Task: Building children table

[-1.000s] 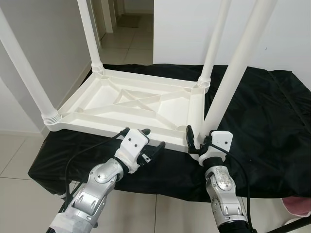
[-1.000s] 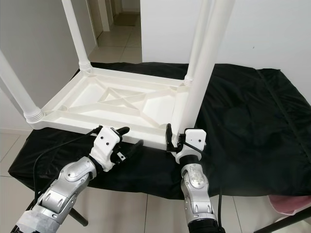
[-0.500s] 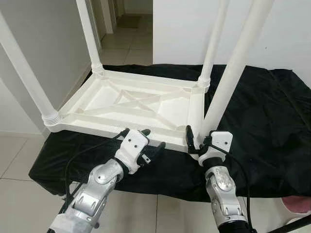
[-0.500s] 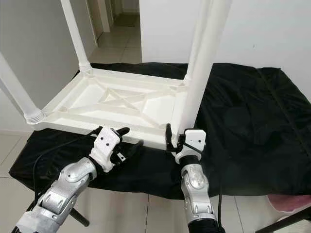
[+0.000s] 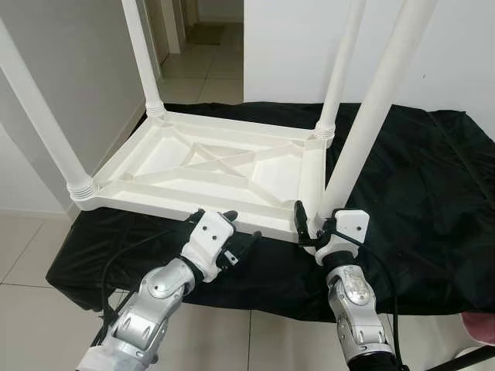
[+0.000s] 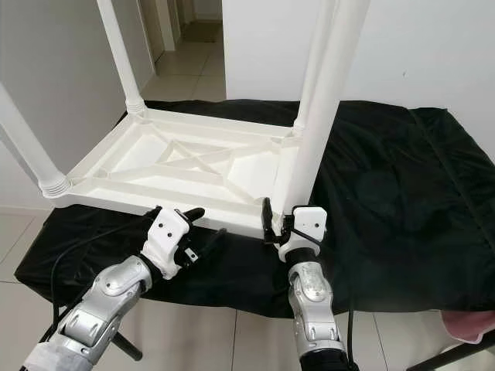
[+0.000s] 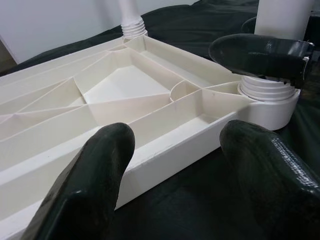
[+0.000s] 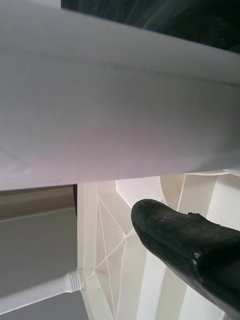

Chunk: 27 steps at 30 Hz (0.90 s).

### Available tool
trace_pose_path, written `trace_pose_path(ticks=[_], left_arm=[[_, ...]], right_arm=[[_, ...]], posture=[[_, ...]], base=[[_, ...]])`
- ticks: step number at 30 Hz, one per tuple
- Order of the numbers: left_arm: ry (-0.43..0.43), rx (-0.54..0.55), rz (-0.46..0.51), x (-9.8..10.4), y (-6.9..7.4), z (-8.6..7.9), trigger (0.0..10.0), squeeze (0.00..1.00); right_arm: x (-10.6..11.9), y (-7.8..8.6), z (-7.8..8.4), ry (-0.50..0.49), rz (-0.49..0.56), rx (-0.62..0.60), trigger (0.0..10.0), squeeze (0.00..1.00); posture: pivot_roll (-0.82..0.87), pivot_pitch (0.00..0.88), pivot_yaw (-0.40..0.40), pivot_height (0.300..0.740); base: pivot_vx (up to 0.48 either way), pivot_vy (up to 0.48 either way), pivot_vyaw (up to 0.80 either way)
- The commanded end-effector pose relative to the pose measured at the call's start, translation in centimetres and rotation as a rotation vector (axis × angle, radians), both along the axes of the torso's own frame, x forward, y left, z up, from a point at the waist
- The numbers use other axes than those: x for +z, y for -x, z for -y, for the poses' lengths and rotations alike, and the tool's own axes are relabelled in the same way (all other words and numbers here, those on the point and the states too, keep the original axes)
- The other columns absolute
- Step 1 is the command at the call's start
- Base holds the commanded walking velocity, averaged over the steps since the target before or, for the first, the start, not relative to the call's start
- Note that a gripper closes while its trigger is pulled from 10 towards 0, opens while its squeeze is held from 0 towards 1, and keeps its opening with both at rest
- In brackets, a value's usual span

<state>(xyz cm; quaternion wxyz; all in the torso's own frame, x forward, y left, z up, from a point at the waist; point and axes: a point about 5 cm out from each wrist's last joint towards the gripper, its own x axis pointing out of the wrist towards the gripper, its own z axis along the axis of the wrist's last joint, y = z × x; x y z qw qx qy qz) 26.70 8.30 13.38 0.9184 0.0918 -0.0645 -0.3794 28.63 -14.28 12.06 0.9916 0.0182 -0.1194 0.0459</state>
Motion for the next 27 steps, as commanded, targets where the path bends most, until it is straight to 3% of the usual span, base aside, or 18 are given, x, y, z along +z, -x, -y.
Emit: trace_pose_path(ticks=[1, 7, 11, 27], left_arm=[[-0.024, -0.133, -0.024, -0.1, 1.0, 0.4, 10.0, 0.00], [-0.027, -0.178, -0.024, 0.5, 1.5, 0.8, 10.0, 0.00], [0.022, -0.222, -0.032, 1.6, 1.8, 1.3, 10.0, 0.00], [0.061, -0.257, -0.102, 2.2, 2.2, 1.8, 10.0, 0.00]], right_arm=[[0.3, -0.1, -0.4, 0.013, 0.010, 0.065, 10.0, 0.00], [1.1, -0.7, -0.4, 0.049, 0.027, 0.155, 10.0, 0.00], [2.0, -1.2, -0.4, 0.090, 0.043, 0.239, 10.0, 0.00], [2.0, -1.8, 1.0, 0.192, 0.012, 0.369, 10.0, 0.00]], posture=[[-0.05, 0.000, 0.057, 0.740], [-0.05, 0.000, 0.063, 0.740], [-0.04, 0.000, 0.053, 0.740], [-0.05, 0.000, 0.070, 0.740]], base=[[0.000, 0.000, 0.00], [0.000, 0.000, 0.00], [0.000, 0.000, 0.00], [0.000, 0.000, 0.00]])
